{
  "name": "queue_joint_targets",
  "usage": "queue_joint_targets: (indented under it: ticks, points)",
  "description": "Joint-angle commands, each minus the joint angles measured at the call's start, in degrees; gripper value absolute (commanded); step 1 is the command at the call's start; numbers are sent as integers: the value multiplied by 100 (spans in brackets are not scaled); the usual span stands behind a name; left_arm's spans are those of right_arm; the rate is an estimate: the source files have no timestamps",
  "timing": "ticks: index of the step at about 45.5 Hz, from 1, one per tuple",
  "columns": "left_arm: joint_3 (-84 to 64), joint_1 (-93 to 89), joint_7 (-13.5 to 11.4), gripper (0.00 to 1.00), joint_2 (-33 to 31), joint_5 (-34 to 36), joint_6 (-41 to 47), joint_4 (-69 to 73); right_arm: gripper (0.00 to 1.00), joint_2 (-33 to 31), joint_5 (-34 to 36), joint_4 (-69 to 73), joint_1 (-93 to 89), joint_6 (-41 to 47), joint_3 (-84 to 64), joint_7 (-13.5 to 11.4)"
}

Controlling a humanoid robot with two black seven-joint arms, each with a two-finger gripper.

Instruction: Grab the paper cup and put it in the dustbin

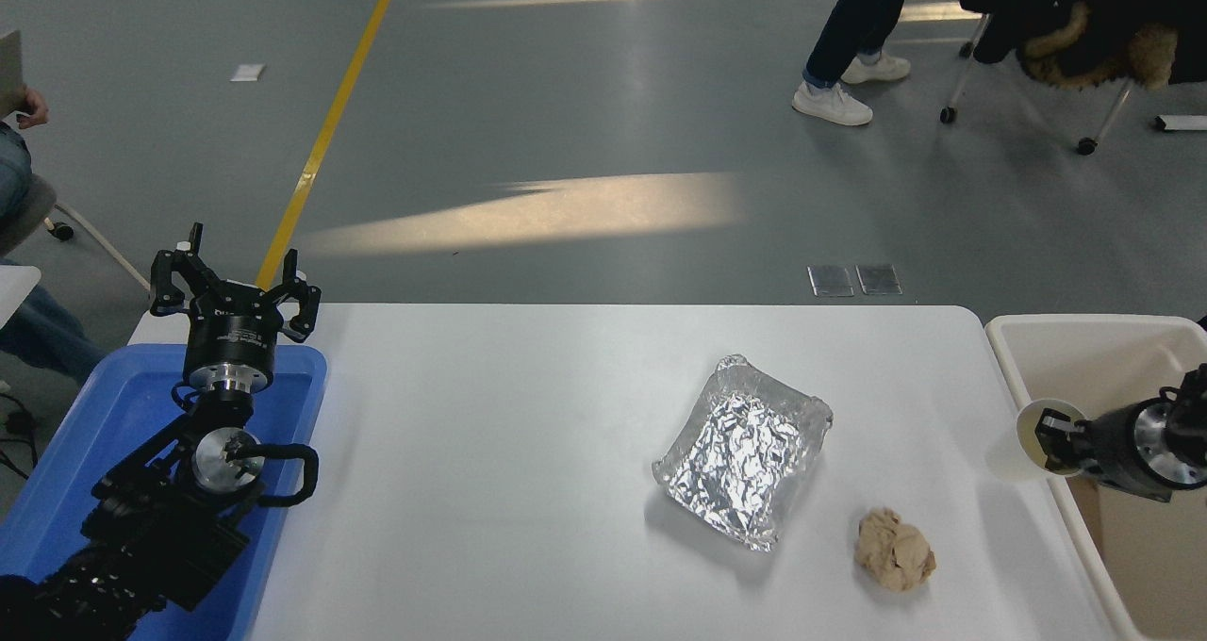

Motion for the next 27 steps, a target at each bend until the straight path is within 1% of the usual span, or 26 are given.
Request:
queue_joint_targets:
  ticks: [1, 7, 14, 19, 23, 27]
  points:
    - [1, 0, 0, 99, -2, 1, 2, 0, 0, -59, -161, 2177, 3477, 878, -1521, 6]
    - [1, 9, 0, 99, -2, 1, 2, 0, 0, 380, -82, 2591, 5008, 1897, -1979, 50]
    - [1, 9, 0, 99, -2, -8, 2, 0, 0, 793, 164, 2653, 6283, 3129, -2102, 59]
    - [1, 9, 0, 99, 7, -8, 2, 0, 0, 996, 226, 2653, 7048, 3129, -2014, 77]
    - [1, 9, 0, 99, 7, -8, 2, 0, 0, 1119, 278, 2670, 7482, 3129, -1935, 182]
    - [1, 9, 0, 99, -2, -8, 2, 0, 0, 1154, 332, 2706, 7482, 3129, -1839, 226]
